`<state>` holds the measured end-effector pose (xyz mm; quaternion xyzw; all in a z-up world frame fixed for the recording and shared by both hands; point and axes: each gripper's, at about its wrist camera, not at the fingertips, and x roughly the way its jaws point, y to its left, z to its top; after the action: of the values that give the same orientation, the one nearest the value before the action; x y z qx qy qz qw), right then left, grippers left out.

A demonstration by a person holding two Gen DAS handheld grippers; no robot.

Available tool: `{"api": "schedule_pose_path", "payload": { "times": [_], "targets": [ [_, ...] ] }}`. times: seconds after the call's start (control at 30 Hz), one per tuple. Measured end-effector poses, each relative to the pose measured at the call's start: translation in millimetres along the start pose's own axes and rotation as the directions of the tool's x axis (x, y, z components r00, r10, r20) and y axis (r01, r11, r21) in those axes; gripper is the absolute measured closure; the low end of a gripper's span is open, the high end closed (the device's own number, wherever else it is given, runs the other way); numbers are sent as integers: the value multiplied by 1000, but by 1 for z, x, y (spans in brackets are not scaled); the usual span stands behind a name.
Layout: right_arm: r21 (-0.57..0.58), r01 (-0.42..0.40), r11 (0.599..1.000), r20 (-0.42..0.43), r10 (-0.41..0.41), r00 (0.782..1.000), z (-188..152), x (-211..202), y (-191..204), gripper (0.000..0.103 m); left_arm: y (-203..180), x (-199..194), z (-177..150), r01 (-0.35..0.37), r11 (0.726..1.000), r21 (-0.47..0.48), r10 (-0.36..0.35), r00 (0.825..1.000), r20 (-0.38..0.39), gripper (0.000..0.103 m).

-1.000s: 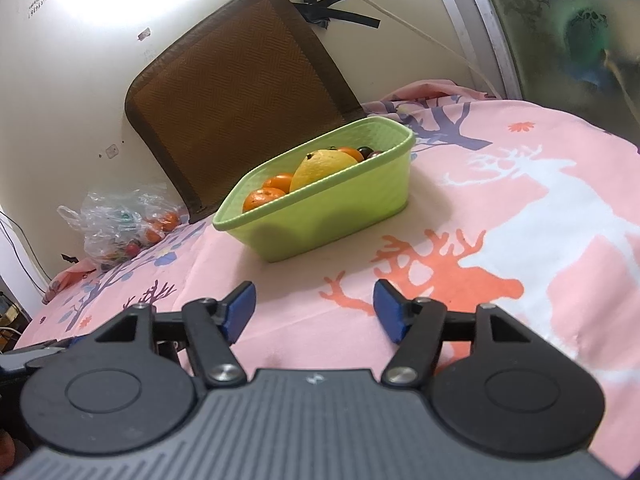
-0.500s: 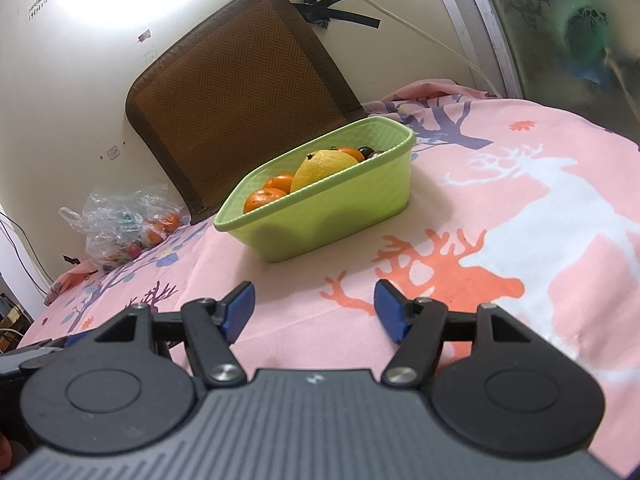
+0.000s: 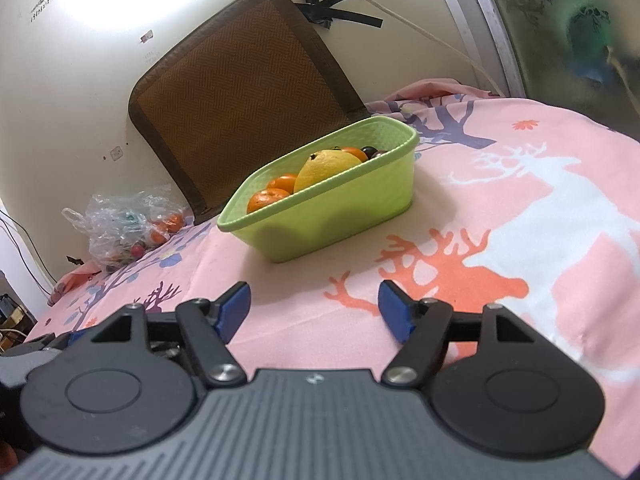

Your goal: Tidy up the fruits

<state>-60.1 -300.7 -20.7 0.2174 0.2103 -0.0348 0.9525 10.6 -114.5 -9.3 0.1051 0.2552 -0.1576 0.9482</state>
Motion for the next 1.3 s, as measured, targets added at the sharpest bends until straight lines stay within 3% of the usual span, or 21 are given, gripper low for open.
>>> {"api": "schedule_pose_path", "payload": {
  "times": [0.17, 1.3],
  "targets": [
    [1, -2, 1000, -3, 2, 1000, 2, 3, 0, 29, -4, 1, 1, -21, 999, 36, 21, 1000, 1, 0],
    [15, -13, 1000, 22, 13, 1000, 3, -3, -6, 28, 2, 9, 0, -66, 998, 9, 67, 996, -53, 0]
  ]
}}
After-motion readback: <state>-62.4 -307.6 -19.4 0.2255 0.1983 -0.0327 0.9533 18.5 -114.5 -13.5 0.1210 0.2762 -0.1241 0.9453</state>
